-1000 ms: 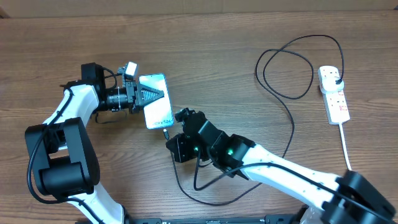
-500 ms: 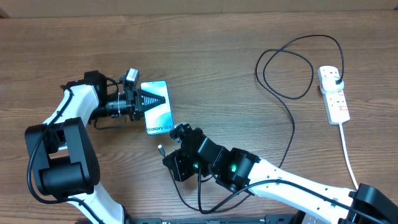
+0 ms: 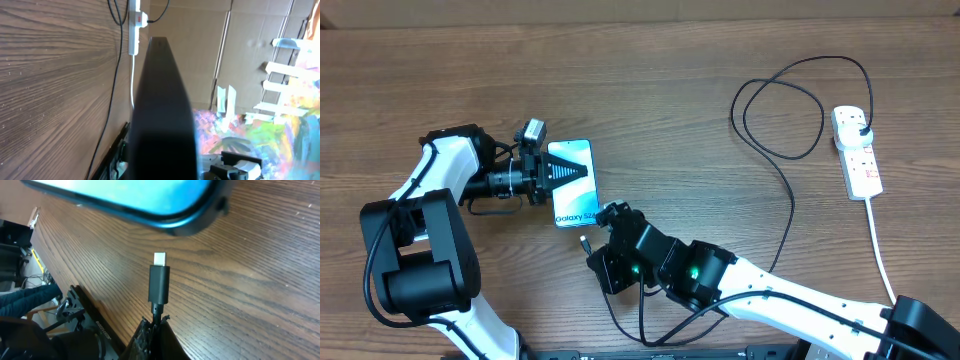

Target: Plug charger to phone and switch on socket

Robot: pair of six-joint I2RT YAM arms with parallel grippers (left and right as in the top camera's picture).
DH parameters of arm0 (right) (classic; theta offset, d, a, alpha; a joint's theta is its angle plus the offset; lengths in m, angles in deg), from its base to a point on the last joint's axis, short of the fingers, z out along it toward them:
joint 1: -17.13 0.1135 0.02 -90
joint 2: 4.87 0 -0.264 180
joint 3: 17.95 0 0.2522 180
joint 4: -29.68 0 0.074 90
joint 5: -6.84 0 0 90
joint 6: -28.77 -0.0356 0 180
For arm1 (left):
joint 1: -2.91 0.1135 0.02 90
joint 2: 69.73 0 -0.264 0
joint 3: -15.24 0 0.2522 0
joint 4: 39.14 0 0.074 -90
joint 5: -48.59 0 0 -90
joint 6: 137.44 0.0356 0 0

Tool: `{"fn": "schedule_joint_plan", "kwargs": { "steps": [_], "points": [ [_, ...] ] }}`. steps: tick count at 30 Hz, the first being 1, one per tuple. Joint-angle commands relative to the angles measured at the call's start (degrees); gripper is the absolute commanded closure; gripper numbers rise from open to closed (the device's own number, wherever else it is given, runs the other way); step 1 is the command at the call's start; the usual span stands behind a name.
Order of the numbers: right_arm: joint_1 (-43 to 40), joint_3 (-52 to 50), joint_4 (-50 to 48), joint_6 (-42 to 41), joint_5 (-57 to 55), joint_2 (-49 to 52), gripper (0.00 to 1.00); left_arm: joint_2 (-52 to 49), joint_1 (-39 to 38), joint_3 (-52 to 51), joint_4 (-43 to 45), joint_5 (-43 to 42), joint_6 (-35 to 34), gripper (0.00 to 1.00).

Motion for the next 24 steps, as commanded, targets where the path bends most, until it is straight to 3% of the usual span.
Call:
{"fn": "schedule_joint_plan", "kwargs": {
  "steps": [1,24],
  "points": [
    [0.8,-0.3,0.0,-0.2,-1.5,-1.9,0.96,0.7,0.2,0.0,-0.5,-3.1,5.5,0.96],
    [0.8,-0.3,-0.7,-0.2,-3.1,-1.8,0.96,0.7,0.2,0.0,-0.3,-2.2,5.6,0.96]
  ]
}}
